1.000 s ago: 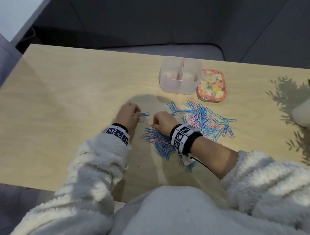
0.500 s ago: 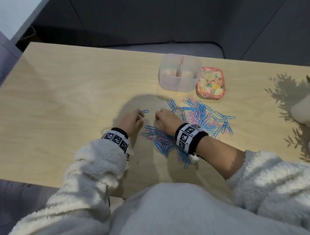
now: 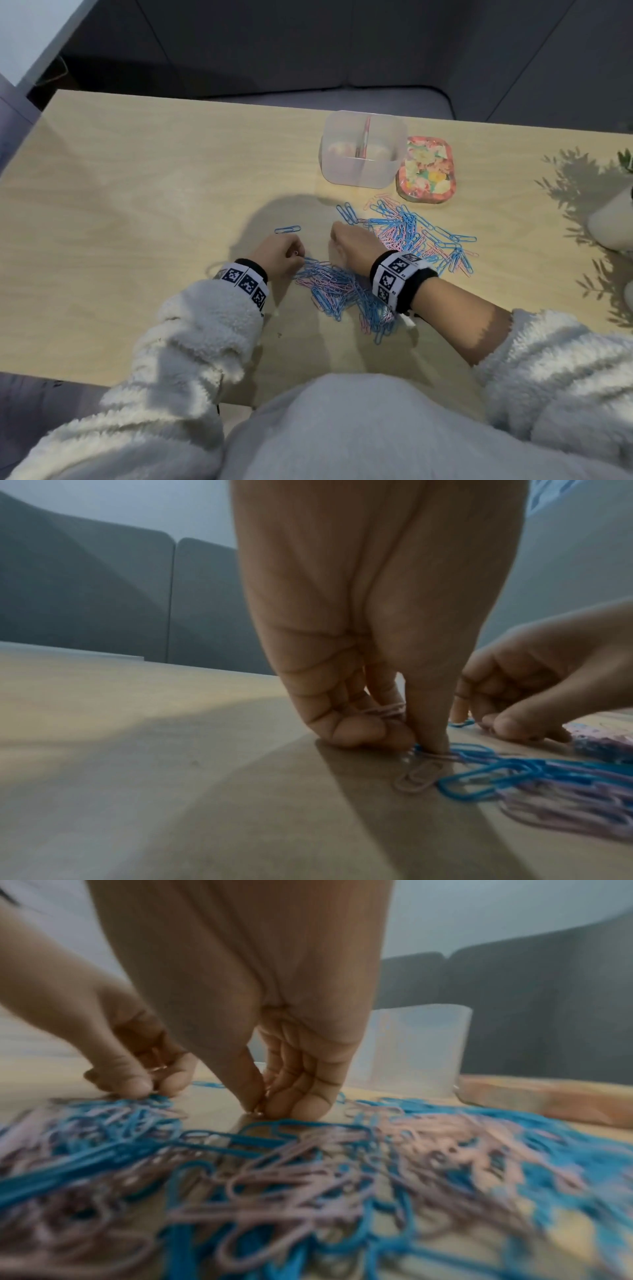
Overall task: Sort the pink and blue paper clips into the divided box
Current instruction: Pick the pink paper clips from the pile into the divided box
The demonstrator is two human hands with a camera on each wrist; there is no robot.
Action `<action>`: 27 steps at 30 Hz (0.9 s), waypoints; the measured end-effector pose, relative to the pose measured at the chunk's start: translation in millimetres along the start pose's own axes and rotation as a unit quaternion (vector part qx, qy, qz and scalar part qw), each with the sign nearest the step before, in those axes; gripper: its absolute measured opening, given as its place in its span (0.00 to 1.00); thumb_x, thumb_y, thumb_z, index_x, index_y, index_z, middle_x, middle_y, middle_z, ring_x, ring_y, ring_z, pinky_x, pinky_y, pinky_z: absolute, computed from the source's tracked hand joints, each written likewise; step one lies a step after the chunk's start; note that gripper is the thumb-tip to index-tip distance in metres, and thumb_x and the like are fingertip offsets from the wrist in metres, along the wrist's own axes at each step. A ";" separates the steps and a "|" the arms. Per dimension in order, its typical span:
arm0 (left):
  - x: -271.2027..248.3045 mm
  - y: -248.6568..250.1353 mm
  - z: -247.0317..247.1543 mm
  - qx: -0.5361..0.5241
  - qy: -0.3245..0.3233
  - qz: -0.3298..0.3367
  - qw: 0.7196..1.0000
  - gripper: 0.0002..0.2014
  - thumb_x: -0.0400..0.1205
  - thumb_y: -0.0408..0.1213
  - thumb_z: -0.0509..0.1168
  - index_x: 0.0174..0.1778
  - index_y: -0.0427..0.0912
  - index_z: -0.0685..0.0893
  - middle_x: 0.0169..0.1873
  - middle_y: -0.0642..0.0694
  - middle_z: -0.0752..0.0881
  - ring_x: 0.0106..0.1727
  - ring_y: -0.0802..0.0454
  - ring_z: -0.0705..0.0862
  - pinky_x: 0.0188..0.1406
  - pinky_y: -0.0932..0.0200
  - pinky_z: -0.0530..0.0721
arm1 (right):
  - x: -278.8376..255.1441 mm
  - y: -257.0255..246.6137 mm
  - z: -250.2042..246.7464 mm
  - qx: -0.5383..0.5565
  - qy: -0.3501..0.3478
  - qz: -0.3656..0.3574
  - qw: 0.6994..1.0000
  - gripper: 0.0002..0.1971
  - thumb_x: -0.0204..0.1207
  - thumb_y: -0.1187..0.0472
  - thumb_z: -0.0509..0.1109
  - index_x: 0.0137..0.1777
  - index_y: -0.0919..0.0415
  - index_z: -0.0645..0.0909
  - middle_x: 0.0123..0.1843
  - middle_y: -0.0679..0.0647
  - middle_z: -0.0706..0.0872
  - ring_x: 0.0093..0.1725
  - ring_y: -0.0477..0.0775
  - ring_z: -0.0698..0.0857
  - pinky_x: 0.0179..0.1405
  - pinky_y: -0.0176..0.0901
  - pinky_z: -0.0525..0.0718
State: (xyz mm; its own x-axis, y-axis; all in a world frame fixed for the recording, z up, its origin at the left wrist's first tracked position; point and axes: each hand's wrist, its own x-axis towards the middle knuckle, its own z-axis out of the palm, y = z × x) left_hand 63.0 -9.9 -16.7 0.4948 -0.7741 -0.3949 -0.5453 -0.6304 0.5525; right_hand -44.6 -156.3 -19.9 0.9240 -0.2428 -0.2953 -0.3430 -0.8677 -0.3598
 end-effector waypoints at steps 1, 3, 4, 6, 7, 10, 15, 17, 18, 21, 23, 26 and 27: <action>1.0 1.0 -0.7 0.009 0.009 -0.002 1.000 0.05 0.76 0.32 0.65 0.46 0.37 0.83 0.37 0.47 0.79 0.41 0.49 0.77 0.39 0.59 0.73 | -2.0 5.1 -3.5 0.055 0.012 0.020 0.998 0.10 0.78 0.71 0.59 0.58 0.68 0.74 0.56 0.64 0.82 0.54 0.62 0.81 0.48 0.49 0.77; 5.0 1.7 -2.1 0.007 0.025 -0.018 1.000 0.05 0.77 0.33 0.65 0.46 0.37 0.83 0.39 0.46 0.79 0.42 0.49 0.77 0.41 0.58 0.73 | -4.8 12.6 -9.8 0.189 0.033 0.071 0.979 0.10 0.78 0.69 0.58 0.54 0.68 0.79 0.49 0.60 0.83 0.47 0.56 0.80 0.42 0.38 0.77; 7.7 0.8 -3.1 -0.003 0.036 -0.026 0.999 0.03 0.78 0.33 0.65 0.44 0.39 0.82 0.39 0.45 0.79 0.42 0.48 0.77 0.41 0.58 0.72 | -5.8 14.3 -11.8 0.260 0.035 0.097 0.960 0.09 0.78 0.69 0.58 0.49 0.68 0.80 0.42 0.57 0.82 0.41 0.53 0.80 0.34 0.34 0.77; 12.1 -1.3 -6.7 -0.034 0.068 -0.046 0.996 0.01 0.78 0.34 0.65 0.43 0.42 0.80 0.38 0.45 0.79 0.42 0.49 0.76 0.41 0.59 0.71 | -6.8 13.4 -13.7 0.363 0.023 0.132 0.922 0.07 0.78 0.69 0.59 0.42 0.65 0.78 0.32 0.54 0.79 0.31 0.50 0.79 0.27 0.34 0.76; 13.3 -1.5 -9.3 -0.049 0.084 -0.052 0.994 0.01 0.79 0.34 0.64 0.44 0.41 0.80 0.37 0.46 0.78 0.41 0.49 0.75 0.41 0.59 0.70 | -6.0 12.8 -12.7 0.370 0.018 0.128 0.920 0.07 0.78 0.68 0.61 0.40 0.65 0.78 0.31 0.54 0.79 0.30 0.50 0.79 0.31 0.37 0.77; 13.0 0.1 -15.2 -0.067 0.110 -0.043 0.991 0.07 0.81 0.31 0.60 0.52 0.35 0.81 0.31 0.49 0.75 0.38 0.49 0.74 0.37 0.60 0.69 | -2.3 5.7 -5.0 0.259 -0.003 0.070 0.963 0.05 0.73 0.65 0.68 0.43 0.66 0.84 0.39 0.55 0.84 0.39 0.50 0.79 0.38 0.36 0.76; -3.9 -6.7 -8.9 0.014 0.032 -0.022 0.999 0.07 0.79 0.36 0.65 0.47 0.35 0.83 0.34 0.49 0.77 0.41 0.49 0.75 0.33 0.61 0.68 | 3.0 -12.1 3.3 0.117 -0.041 0.006 0.992 0.05 0.73 0.60 0.71 0.46 0.61 0.84 0.43 0.52 0.83 0.45 0.52 0.80 0.44 0.40 0.72; -11.1 -11.7 -2.2 0.040 0.011 -0.020 0.999 0.05 0.77 0.37 0.69 0.42 0.40 0.80 0.40 0.47 0.78 0.43 0.48 0.77 0.40 0.61 0.70 | 5.4 -15.3 3.8 0.096 -0.061 0.004 0.993 0.06 0.76 0.61 0.68 0.47 0.62 0.83 0.49 0.55 0.86 0.51 0.56 0.83 0.48 0.44 0.77; -14.3 -12.8 1.2 0.048 0.010 -0.018 0.999 0.06 0.76 0.37 0.69 0.41 0.42 0.79 0.41 0.46 0.77 0.44 0.47 0.78 0.42 0.60 0.70 | 4.9 -16.4 3.5 0.084 -0.071 0.003 0.994 0.06 0.77 0.61 0.67 0.48 0.63 0.82 0.51 0.57 0.87 0.53 0.58 0.84 0.51 0.47 0.78; -20.2 -10.4 7.8 0.063 0.030 -0.007 0.998 0.04 0.78 0.35 0.66 0.43 0.39 0.80 0.42 0.46 0.75 0.47 0.44 0.79 0.44 0.59 0.70 | 2.3 -11.9 0.9 0.086 -0.074 0.010 0.994 0.05 0.79 0.62 0.62 0.46 0.64 0.76 0.52 0.64 0.86 0.51 0.63 0.82 0.52 0.51 0.78; -21.8 -8.0 9.7 0.073 0.034 -0.005 0.997 0.05 0.80 0.33 0.63 0.46 0.35 0.80 0.44 0.44 0.75 0.50 0.41 0.80 0.46 0.57 0.71 | 0.2 -5.5 -3.3 0.172 -0.044 0.040 0.983 0.04 0.79 0.65 0.60 0.48 0.65 0.74 0.48 0.64 0.84 0.45 0.59 0.80 0.45 0.47 0.77; -21.0 -2.5 10.8 0.096 0.034 -0.005 0.995 0.07 0.81 0.31 0.60 0.48 0.31 0.80 0.51 0.36 0.79 0.52 0.38 0.80 0.50 0.52 0.74 | -5.3 -4.2 -9.1 0.383 -0.025 0.105 0.918 0.09 0.80 0.69 0.57 0.57 0.66 0.75 0.36 0.55 0.78 0.31 0.50 0.77 0.26 0.33 0.74; -19.7 -0.1 11.0 0.107 0.034 -0.005 0.994 0.07 0.81 0.30 0.60 0.49 0.31 0.79 0.52 0.35 0.79 0.52 0.38 0.80 0.51 0.51 0.74 | -7.2 -6.4 -9.1 0.442 -0.027 0.131 0.887 0.10 0.80 0.70 0.55 0.55 0.65 0.77 0.33 0.53 0.76 0.25 0.46 0.76 0.20 0.31 0.72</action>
State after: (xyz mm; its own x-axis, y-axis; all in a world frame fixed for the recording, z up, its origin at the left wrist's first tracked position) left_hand 45.9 4.8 -17.1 0.5415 -0.7665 -0.3453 -0.6682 -0.6417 0.3766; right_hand -47.6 -152.9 -7.4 0.7912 -0.3452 -0.5047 -0.5657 -0.0999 -0.8185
